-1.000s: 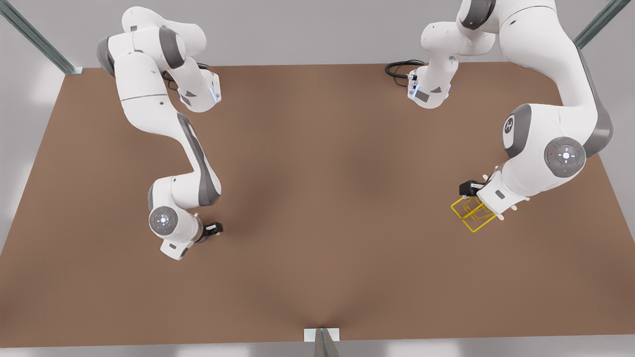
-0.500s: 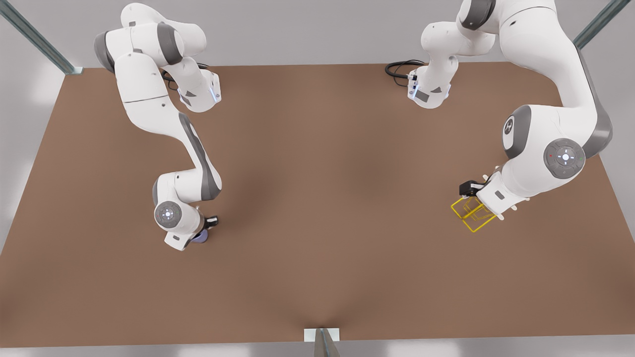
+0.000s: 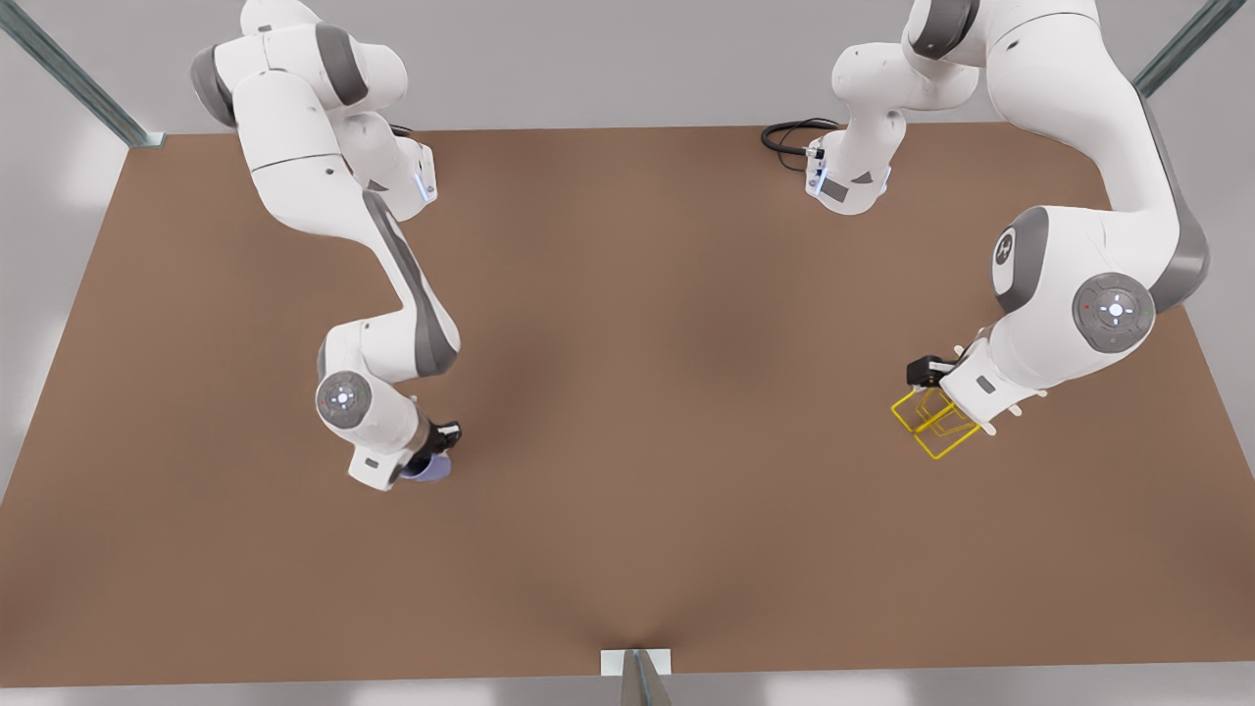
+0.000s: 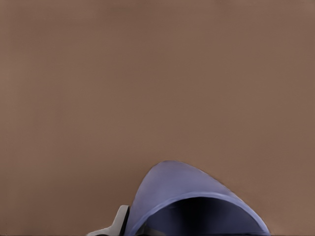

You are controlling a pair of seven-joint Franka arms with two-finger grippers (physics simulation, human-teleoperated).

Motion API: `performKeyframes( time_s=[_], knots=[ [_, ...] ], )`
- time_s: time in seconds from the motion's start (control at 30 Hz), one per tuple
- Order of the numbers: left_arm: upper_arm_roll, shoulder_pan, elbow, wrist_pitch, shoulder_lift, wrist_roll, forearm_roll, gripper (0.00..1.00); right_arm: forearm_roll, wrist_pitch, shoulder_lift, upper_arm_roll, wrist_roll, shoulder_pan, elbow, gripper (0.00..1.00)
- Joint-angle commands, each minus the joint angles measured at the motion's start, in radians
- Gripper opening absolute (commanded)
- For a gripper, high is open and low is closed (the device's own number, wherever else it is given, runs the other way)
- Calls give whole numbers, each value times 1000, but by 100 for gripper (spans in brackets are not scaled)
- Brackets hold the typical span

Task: Place the cup on the cup holder

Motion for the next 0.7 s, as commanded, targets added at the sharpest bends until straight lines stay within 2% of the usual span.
performKeyframes(
  time_s=[0.0, 0.1, 0.2, 0.27, 0.33, 0.37, 0.4, 0.47, 0.5, 0.67],
  knots=[
    [0, -3, 0, -9, -1, -12, 3, 100, 193, 30, 4, 19, 4, 11, 19, 21],
    [-2, -7, 0, -16, -1, -12, 3, 100, 407, 31, 111, 27, 4, 66, 189, 21],
    [-2, -7, 0, -13, 2, -12, 7, 100, 542, 54, 243, 97, 2, 66, 353, 21],
    [-2, -7, 0, -10, 6, -12, 9, 100, 697, 100, 351, 102, 2, 121, 488, 21],
    [-2, -5, 0, -9, 9, -9, 9, 100, 777, 201, 458, 183, 2, 132, 613, 21],
    [-2, -5, 0, -9, 11, -9, 10, 100, 813, 235, 544, 252, 4, 142, 732, 21],
    [-2, -5, 0, -9, 9, -7, 10, 100, 813, 309, 579, 320, 2, 149, 752, 21],
    [-2, -5, 0, -7, 11, -7, 10, 100, 834, 313, 616, 366, 4, 153, 794, 21],
    [-2, -5, 0, -6, 11, -7, 10, 100, 911, 313, 613, 372, -1, 161, 788, 21],
    [-2, -14, 0, -9, 14, -20, 10, 100, 932, 421, 621, 372, -9, 287, 754, 21]
  ],
)
